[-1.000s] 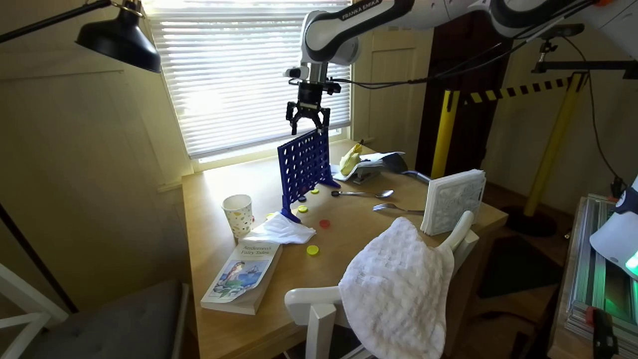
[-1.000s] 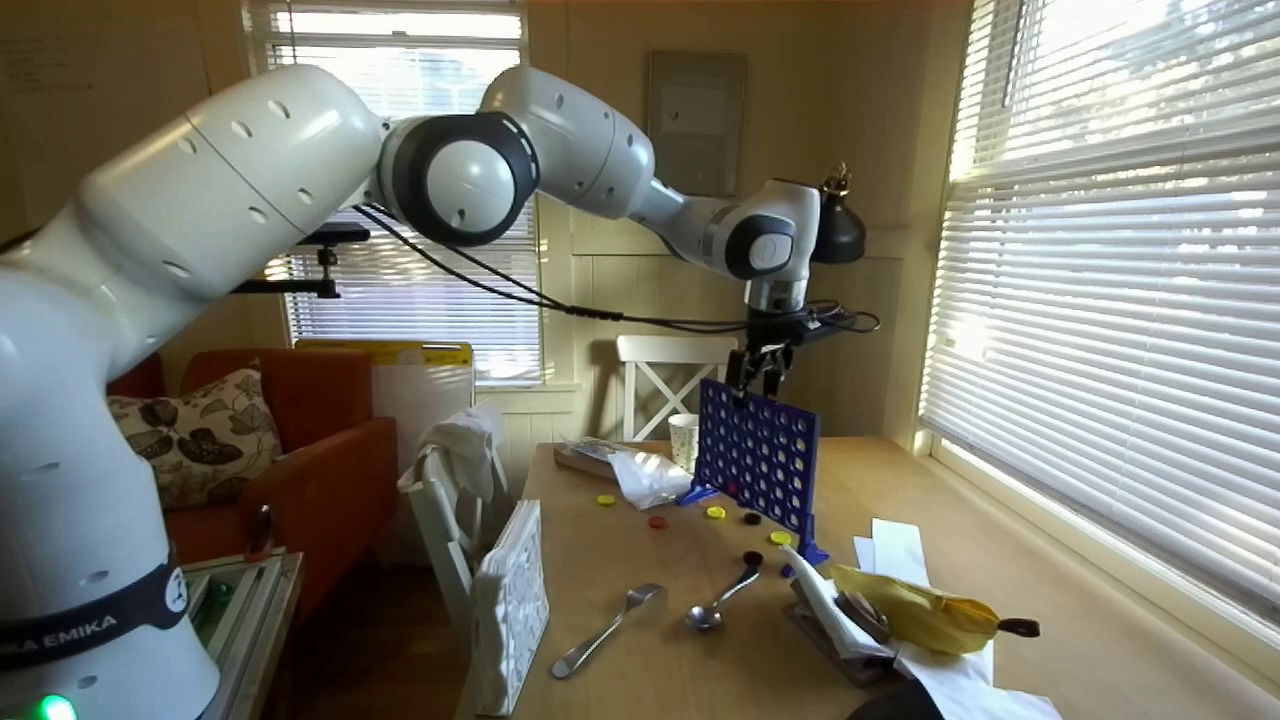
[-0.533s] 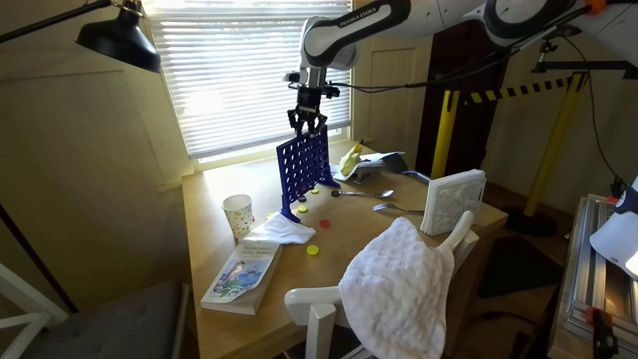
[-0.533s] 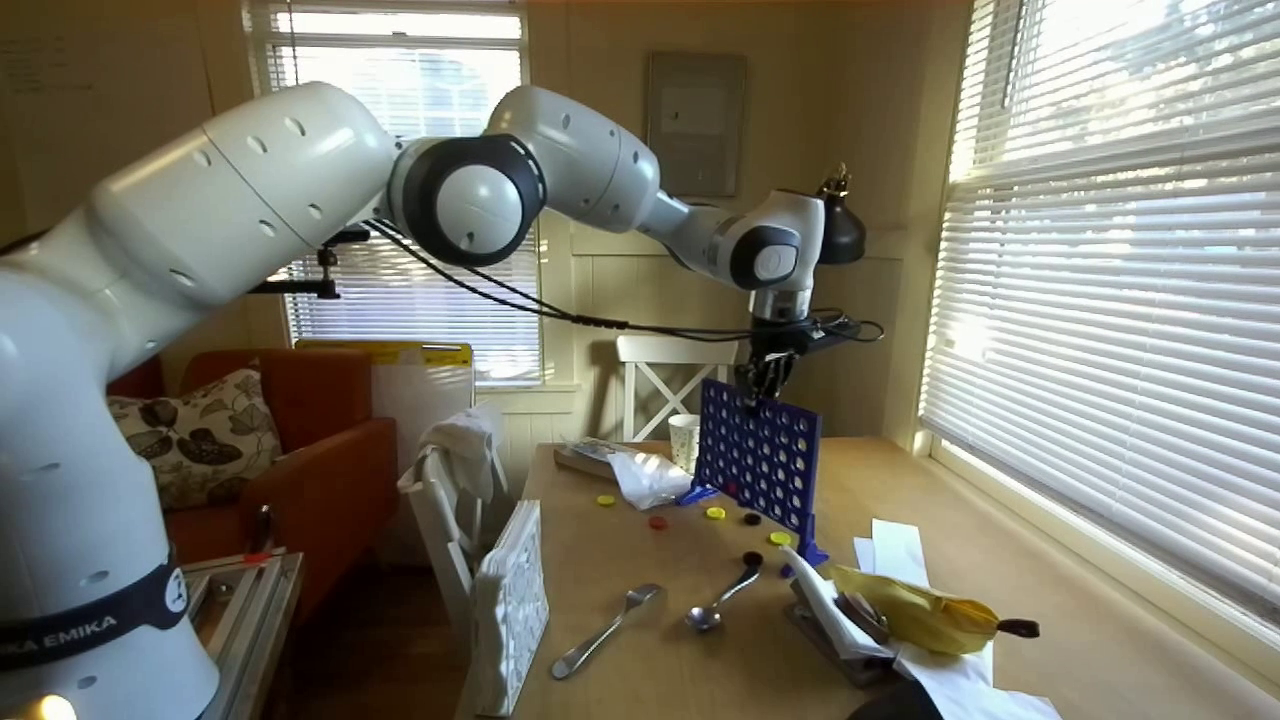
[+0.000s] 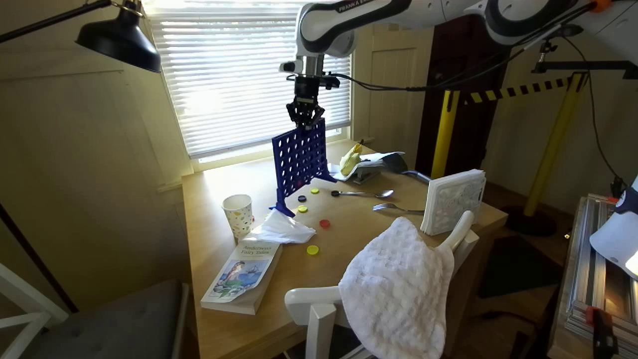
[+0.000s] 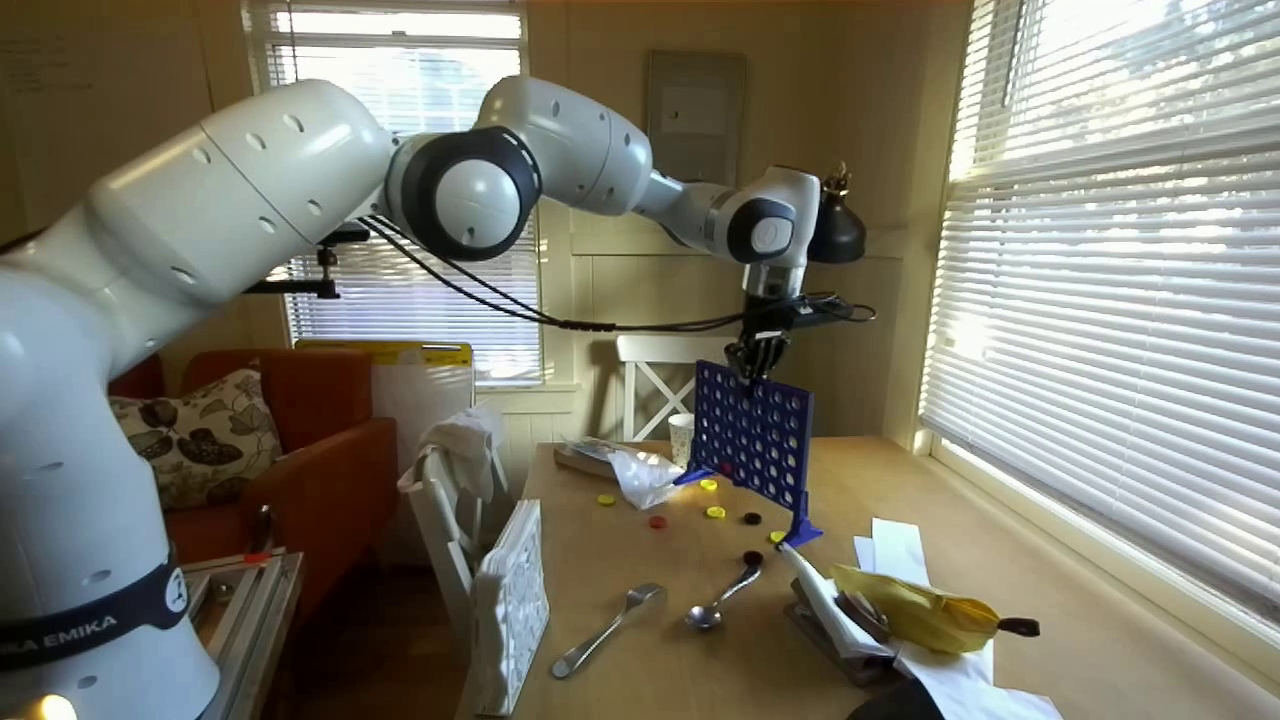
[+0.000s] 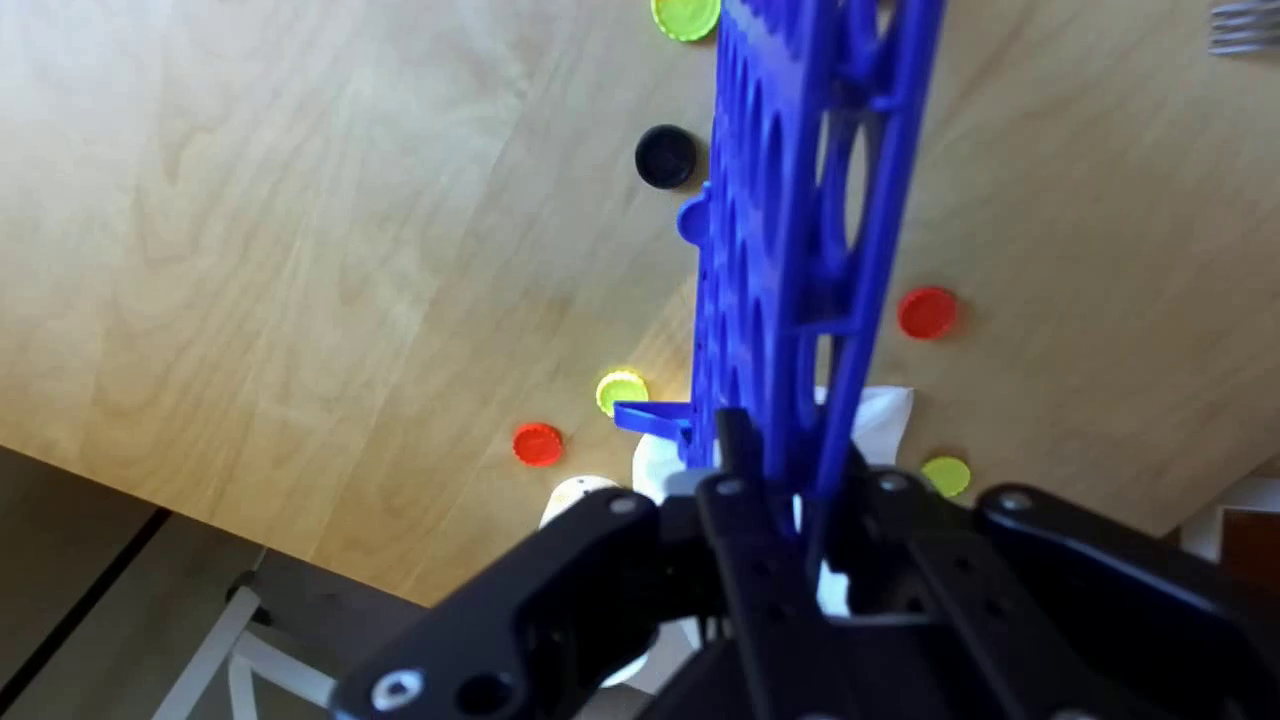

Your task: Move the bag to the right, move the book slightly backward, pick up the blue object and move it to the right

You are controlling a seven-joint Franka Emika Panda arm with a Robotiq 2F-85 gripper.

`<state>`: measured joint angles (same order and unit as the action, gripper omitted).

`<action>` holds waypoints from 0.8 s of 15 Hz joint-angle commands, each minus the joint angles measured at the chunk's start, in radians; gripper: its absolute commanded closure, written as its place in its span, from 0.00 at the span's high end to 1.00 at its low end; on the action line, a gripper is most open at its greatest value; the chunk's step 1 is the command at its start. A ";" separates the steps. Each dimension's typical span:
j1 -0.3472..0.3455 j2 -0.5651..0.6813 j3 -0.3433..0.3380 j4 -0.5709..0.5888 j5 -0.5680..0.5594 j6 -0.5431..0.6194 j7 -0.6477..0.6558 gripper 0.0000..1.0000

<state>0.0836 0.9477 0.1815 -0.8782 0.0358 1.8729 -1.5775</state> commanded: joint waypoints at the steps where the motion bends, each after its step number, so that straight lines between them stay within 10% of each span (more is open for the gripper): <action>1: -0.018 -0.063 0.050 0.034 0.015 -0.161 -0.124 0.04; 8: -0.008 -0.133 0.024 0.052 -0.091 -0.483 -0.365 0.04; 12: -0.022 -0.135 0.035 0.029 -0.069 -0.457 -0.347 0.16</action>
<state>0.0613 0.8126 0.2164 -0.8492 -0.0333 1.4164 -1.9241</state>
